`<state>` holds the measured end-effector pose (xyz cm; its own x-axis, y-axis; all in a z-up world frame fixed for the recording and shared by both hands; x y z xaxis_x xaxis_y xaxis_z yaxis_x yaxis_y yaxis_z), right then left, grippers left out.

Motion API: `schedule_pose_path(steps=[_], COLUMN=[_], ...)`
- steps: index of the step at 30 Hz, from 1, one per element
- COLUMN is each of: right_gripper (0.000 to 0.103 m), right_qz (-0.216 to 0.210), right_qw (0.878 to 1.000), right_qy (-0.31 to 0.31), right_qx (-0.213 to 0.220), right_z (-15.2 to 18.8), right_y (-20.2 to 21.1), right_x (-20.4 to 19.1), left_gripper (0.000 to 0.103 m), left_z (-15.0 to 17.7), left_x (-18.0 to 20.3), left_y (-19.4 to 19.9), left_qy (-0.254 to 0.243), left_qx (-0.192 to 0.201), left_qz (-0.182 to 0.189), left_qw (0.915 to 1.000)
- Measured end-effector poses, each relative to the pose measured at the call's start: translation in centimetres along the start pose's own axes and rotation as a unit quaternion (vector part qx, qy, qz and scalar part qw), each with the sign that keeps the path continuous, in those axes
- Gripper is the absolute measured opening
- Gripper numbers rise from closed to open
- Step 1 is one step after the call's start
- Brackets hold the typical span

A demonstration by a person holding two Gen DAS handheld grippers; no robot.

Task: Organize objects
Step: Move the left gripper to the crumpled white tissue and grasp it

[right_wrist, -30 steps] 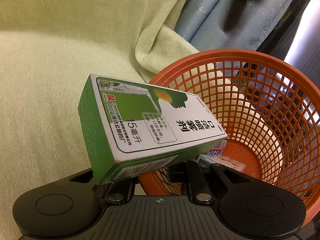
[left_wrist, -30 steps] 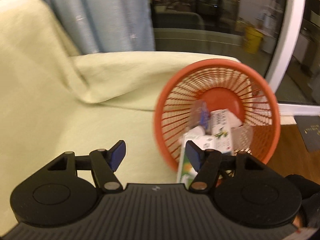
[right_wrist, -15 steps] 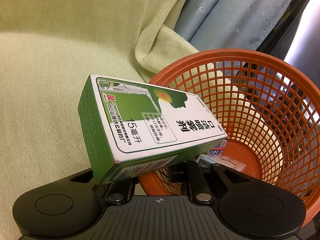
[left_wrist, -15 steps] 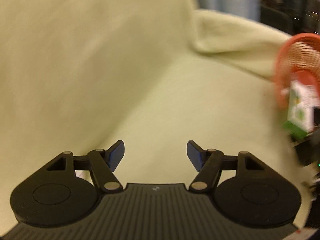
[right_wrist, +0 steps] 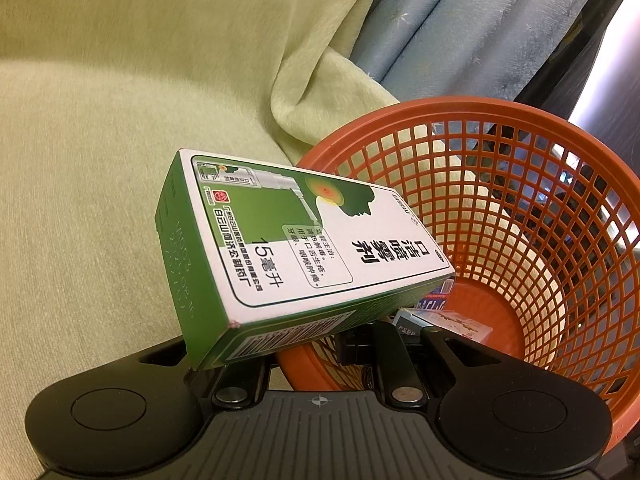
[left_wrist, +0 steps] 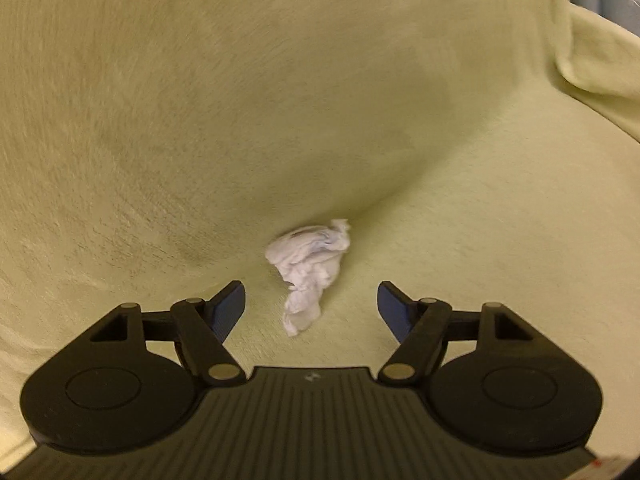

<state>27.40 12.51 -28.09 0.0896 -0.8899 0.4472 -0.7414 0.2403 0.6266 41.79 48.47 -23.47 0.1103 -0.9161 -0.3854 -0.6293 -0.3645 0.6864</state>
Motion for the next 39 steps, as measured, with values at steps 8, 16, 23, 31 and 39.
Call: schedule_pose_path(steps=[8, 16, 23, 31, 39], right_gripper=[0.01, 0.01, 0.01, 0.011, 0.011], right_qz=[0.0, 0.0, 0.0, -0.001, -0.001], right_qw=[1.0, 1.0, 1.0, 1.0, 1.0], right_qy=[0.0, -0.001, 0.002, 0.002, 0.002], right_qx=[0.0, 0.0, -0.001, -0.001, -0.001], right_z=[0.0, 0.0, 0.0, 0.1, 0.1], right_y=[0.0, 0.0, 0.0, 0.0, 0.0], right_x=[0.0, 0.1, 0.1, 0.2, 0.2], left_gripper=[0.057, 0.047, 0.016, 0.001, 0.001], left_z=[-0.3, -0.2, 0.3, 0.7, 1.0], left_x=[0.8, 1.1, 0.7, 0.5, 1.4], left_y=[-1.0, -1.7, -1.7, 0.5, 4.0], left_qy=[-0.011, -0.028, -0.037, -0.032, -0.018], left_qx=[0.002, -0.022, -0.033, -0.024, -0.009], left_qz=[-0.004, -0.016, -0.019, 0.005, 0.046], left_qw=[0.9999, 0.9992, 0.9986, 0.9992, 0.9987])
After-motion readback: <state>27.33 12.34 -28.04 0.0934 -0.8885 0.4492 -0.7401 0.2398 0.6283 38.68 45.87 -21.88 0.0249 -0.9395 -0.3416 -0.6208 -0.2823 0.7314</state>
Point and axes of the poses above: each gripper's, at about its wrist camera, not at the fingertips, and y roughly against the way its jaws point, x to its right, z to its underside, the point moved 4 cm from there along -y, roughly the way its jaws point, and after that the axes turned 14 degrees about -z, right-handed, at the moved point
